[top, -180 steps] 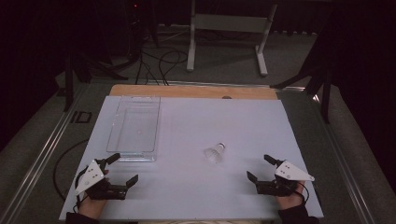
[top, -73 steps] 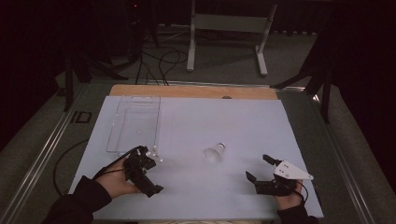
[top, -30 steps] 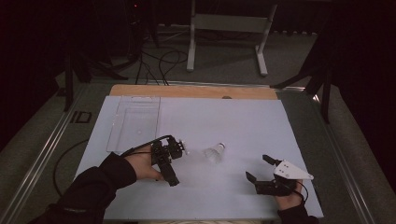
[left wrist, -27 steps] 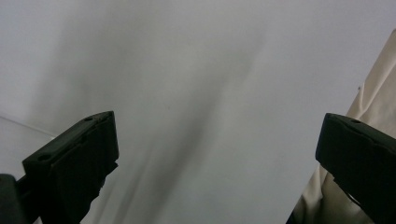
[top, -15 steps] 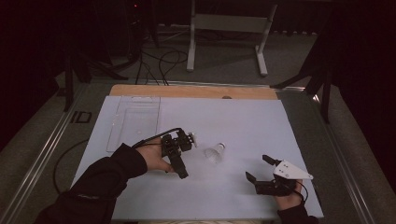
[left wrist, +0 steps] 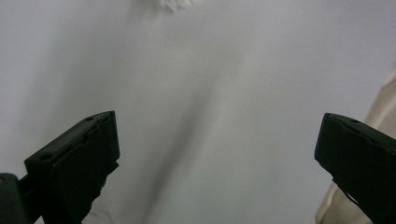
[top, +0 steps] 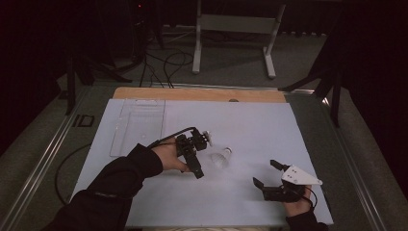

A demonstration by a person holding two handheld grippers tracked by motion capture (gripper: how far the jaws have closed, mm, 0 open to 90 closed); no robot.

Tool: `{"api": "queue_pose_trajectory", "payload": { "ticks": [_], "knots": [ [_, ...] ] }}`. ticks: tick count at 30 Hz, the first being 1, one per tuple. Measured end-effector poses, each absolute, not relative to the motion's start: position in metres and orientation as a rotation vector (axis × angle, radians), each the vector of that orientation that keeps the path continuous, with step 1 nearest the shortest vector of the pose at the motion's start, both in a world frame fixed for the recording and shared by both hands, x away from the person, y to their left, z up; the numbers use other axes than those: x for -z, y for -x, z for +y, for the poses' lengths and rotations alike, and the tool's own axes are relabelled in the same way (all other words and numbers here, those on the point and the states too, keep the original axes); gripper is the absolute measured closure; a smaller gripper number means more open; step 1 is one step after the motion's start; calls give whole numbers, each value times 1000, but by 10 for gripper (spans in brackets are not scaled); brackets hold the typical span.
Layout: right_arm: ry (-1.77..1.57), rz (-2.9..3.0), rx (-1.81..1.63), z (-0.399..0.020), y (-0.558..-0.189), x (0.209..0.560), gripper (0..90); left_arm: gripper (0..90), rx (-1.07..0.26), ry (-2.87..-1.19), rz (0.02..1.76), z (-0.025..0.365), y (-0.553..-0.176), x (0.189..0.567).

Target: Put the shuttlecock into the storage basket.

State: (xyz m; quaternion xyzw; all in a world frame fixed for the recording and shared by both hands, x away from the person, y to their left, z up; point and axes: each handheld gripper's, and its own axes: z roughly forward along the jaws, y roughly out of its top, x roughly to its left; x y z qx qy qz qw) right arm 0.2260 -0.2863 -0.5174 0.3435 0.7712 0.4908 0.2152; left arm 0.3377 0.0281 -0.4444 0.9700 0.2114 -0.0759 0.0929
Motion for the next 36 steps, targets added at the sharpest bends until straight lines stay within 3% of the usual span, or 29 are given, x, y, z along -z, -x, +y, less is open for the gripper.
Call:
{"api": "queue_pose_trajectory", "payload": {
  "ticks": [22, 36],
  "knots": [
    [-951, 2144, -1366, -287, -226, 518, 93, 42, 229, -2825, 593, -4, -366, 458],
    [-955, 2147, -1371, -287, -226, 518, 93, 163, 189, -2811, 614, -16, -379, 475]
  ]
}}
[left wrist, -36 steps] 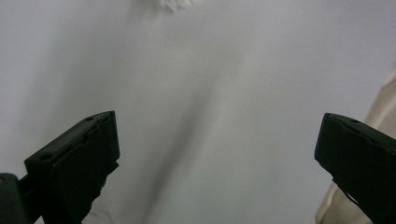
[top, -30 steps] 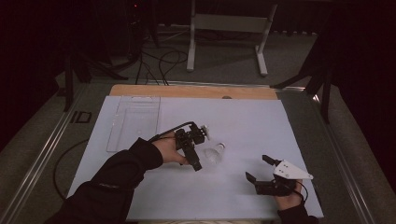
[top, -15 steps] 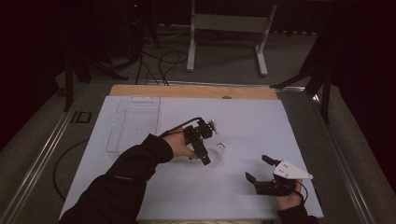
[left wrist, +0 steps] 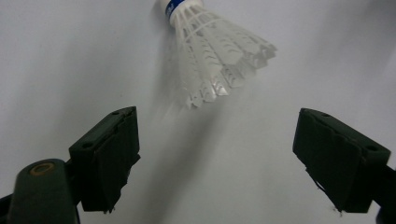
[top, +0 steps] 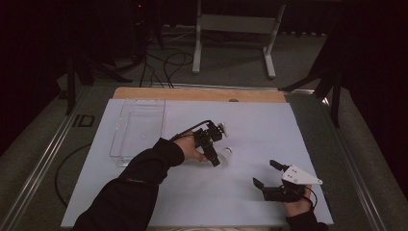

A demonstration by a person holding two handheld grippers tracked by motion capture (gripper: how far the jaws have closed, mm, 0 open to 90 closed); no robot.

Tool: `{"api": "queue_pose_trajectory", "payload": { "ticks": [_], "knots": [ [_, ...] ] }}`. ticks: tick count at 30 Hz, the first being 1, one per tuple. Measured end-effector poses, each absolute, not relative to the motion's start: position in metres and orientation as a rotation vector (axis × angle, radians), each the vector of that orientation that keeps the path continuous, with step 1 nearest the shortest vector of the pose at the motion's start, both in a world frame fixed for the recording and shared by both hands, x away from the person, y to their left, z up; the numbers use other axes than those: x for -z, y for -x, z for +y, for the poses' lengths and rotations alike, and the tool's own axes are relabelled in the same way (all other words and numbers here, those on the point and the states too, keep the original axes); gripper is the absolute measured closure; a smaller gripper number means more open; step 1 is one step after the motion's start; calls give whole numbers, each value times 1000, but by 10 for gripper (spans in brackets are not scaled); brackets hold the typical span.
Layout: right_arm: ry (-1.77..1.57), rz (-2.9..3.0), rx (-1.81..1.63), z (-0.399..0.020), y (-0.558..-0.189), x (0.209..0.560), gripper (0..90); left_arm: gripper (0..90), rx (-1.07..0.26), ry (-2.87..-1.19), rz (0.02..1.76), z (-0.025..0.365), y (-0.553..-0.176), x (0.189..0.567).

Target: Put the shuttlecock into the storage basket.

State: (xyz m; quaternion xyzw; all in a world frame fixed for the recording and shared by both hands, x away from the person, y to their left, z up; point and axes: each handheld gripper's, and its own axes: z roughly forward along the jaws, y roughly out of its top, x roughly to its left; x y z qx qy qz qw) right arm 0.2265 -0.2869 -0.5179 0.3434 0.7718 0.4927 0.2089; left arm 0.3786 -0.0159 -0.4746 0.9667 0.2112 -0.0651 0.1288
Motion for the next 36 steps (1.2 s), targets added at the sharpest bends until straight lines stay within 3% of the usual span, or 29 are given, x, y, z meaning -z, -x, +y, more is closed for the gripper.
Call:
{"api": "queue_pose_trajectory", "payload": {
  "ticks": [13, 22, 36],
  "knots": [
    [-956, 2152, -1375, -287, -227, 518, 93, 386, 176, -2806, 612, -27, -387, 494],
    [-962, 2157, -1375, -287, -227, 519, 93, 487, 158, -2789, 608, -31, -393, 503],
    [-966, 2165, -1366, -287, -227, 519, 93, 806, 127, -2836, 596, -44, -393, 512]
  ]
}}
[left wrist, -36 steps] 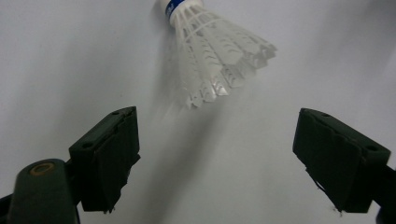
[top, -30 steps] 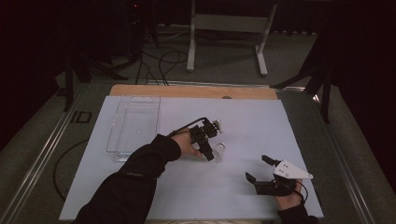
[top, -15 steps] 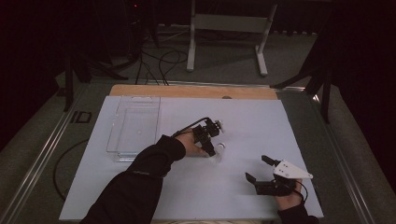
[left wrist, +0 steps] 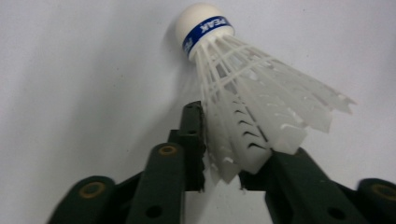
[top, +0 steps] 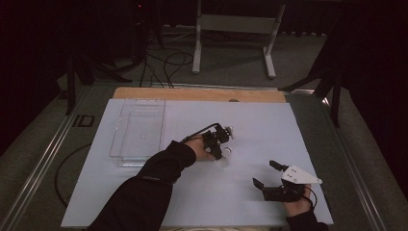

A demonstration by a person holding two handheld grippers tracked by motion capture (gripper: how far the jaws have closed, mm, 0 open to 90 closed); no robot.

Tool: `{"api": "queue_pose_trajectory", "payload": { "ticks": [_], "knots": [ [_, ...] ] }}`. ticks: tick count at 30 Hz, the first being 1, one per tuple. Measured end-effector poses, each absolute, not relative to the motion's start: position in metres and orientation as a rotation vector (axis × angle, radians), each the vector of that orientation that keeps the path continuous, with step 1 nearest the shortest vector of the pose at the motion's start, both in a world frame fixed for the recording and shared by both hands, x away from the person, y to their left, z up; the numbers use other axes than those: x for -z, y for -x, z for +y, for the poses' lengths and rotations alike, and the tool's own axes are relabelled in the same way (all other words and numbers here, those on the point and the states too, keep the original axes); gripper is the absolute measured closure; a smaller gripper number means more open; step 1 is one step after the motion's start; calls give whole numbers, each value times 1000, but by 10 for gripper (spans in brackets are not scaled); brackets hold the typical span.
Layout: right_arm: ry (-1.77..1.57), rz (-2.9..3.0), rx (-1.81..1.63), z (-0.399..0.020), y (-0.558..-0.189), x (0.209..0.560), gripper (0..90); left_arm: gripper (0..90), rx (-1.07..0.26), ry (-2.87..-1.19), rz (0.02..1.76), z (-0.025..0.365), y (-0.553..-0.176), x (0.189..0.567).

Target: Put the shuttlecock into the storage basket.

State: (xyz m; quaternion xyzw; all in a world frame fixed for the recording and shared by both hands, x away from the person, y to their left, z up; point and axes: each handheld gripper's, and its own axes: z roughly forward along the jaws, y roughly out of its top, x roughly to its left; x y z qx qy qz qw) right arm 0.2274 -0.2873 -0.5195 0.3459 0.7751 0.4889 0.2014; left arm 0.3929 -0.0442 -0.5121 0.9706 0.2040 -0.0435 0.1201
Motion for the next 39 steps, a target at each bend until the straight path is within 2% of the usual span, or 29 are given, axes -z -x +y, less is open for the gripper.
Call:
{"api": "queue_pose_trajectory", "payload": {
  "ticks": [3, 5, 16, 39],
  "knots": [
    [-965, 2166, -1365, -287, -227, 519, 94, 888, 140, -2837, 606, -45, -393, 511],
    [-963, 2166, -1364, -287, -228, 520, 94, 897, 126, -2850, 598, -46, -393, 510],
    [-967, 2165, -1363, -287, -228, 519, 94, 900, 136, -2860, 601, -47, -389, 498],
    [-940, 2155, -1324, -285, -227, 520, 94, 900, 145, -2835, 580, -43, -383, 449]
  ]
}}
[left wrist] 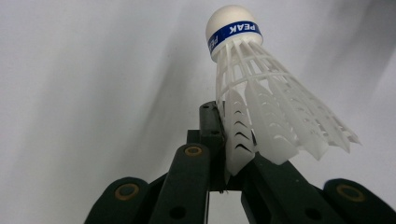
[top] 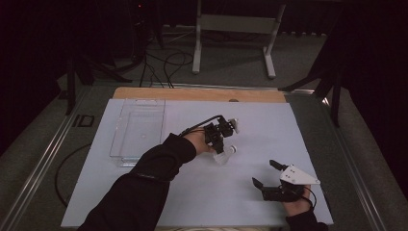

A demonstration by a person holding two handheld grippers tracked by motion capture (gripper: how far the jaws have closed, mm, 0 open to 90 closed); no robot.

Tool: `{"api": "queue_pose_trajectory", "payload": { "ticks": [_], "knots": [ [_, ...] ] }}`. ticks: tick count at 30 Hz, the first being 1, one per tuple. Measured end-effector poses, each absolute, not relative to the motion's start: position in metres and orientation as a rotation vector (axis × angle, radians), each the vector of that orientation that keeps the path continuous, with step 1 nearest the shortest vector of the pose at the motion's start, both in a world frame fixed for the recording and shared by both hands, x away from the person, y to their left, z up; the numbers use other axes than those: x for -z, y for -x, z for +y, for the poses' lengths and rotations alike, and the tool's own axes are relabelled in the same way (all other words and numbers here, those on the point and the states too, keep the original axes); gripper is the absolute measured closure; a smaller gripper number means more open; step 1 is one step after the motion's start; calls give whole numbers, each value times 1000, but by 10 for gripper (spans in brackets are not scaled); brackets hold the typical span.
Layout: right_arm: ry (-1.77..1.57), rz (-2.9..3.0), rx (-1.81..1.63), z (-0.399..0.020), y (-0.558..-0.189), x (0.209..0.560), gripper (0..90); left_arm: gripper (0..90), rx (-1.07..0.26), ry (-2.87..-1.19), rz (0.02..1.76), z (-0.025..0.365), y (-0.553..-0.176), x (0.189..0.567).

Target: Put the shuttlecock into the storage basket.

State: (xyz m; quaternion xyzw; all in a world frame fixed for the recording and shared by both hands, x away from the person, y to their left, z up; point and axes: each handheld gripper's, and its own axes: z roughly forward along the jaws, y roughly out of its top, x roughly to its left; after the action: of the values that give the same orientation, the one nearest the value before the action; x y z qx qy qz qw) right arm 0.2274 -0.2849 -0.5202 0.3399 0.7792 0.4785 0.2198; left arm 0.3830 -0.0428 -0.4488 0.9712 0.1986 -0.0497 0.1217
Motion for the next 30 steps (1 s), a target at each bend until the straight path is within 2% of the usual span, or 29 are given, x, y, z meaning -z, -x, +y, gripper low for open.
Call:
{"api": "queue_pose_trajectory", "payload": {
  "ticks": [30],
  "knots": [
    [-942, 2168, -1316, -284, -228, 521, 94, 900, 93, -2800, 664, -3, -390, 400]
  ]
}}
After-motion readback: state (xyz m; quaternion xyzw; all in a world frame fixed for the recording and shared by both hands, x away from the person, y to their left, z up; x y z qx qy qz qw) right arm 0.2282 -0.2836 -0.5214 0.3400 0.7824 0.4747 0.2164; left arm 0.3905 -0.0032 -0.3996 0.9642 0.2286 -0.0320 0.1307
